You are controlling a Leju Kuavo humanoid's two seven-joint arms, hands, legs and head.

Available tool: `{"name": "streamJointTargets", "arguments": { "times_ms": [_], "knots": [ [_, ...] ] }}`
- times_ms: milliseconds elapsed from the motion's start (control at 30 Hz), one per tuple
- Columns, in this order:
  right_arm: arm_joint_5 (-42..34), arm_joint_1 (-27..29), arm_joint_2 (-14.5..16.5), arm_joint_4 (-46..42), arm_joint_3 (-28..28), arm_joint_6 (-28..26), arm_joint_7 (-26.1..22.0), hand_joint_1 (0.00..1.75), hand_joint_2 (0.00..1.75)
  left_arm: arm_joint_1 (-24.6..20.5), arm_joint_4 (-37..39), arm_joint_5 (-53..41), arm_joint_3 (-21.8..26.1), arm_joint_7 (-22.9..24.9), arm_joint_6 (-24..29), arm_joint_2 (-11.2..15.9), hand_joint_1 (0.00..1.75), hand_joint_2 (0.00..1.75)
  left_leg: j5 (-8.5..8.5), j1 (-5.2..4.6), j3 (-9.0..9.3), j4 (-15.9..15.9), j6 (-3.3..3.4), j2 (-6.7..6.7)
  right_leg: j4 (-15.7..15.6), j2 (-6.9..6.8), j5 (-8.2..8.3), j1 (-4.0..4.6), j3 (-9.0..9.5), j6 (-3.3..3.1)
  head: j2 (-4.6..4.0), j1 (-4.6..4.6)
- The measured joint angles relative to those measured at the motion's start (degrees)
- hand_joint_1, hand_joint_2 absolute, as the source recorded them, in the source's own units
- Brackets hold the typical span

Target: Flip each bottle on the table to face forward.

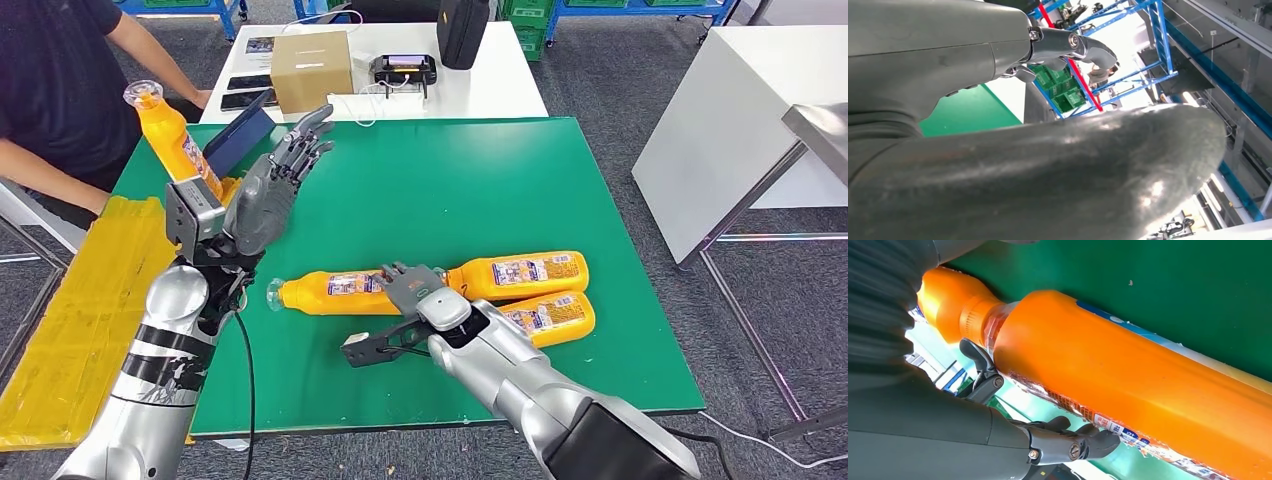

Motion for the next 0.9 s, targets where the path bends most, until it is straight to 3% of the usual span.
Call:
{"name": "streamJointTargets", "arguments": {
  "times_ms": [167, 267, 400, 600, 733, 900],
  "knots": [
    [-5.18, 1.35, -1.07, -4.75, -3.27, -8.34, -3.25, 0.0, 1.75, 1.56, -0.53, 0.16, 0.54, -1.68, 0.14, 0.6, 0.0, 0.0, 0.17, 0.0, -0.3, 0.0, 0.08, -0.02, 0.04, 0.0, 0.15, 0.0, 0.42, 0.11, 0.0, 0.02],
    [-12.42, 5.83, -3.86, -20.18, -7.56, -11.11, -5.34, 0.0, 1.75, 5.13, -2.65, 0.05, 2.35, -3.22, 0.09, 1.69, 0.0, 0.0, 0.27, -0.02, -0.73, 0.02, 0.04, 0.01, 0.09, 0.01, 0.26, 0.0, -0.02, 0.15, 0.0, 0.03],
    [-18.92, 10.08, -6.43, -44.83, -12.07, -9.06, -4.11, 0.0, 1.75, 9.41, -5.73, -0.16, 4.92, -3.5, -0.15, 2.41, 0.0, 0.0, 0.37, -0.01, -1.3, 0.04, 0.0, -0.06, 0.12, -0.07, 0.33, 0.04, -0.64, 0.06, 0.0, 0.01],
    [-23.54, 13.25, -9.45, -66.81, -16.68, -14.23, -5.47, 0.0, 1.75, 12.87, -8.53, -0.6, 6.9, -3.44, -0.13, 2.83, 0.0, 0.0, 0.37, -0.02, -1.61, 0.03, 0.01, -0.11, 0.12, -0.13, 0.31, 0.05, -0.9, 0.06, 0.0, 0.02],
    [-27.91, 14.84, -11.45, -75.46, -21.35, -16.57, -6.19, 0.0, 1.75, 14.88, -10.13, -0.89, 7.83, -3.46, 0.07, 3.04, 0.0, 0.0, 0.36, -0.05, -1.66, 0.03, 0.02, -0.13, 0.1, -0.15, 0.31, 0.03, -0.91, 0.07, 0.0, 0.02],
    [-27.59, 16.17, -13.48, -77.61, -24.72, -13.53, -4.86, 0.0, 1.75, 15.61, -11.53, -1.11, 8.69, -3.5, 0.07, 3.21, 0.0, 0.0, 0.38, -0.05, -1.67, 0.03, 0.03, -0.13, 0.1, -0.13, 0.34, 0.04, -0.95, 0.07, 0.0, 0.01]
  ]
}}
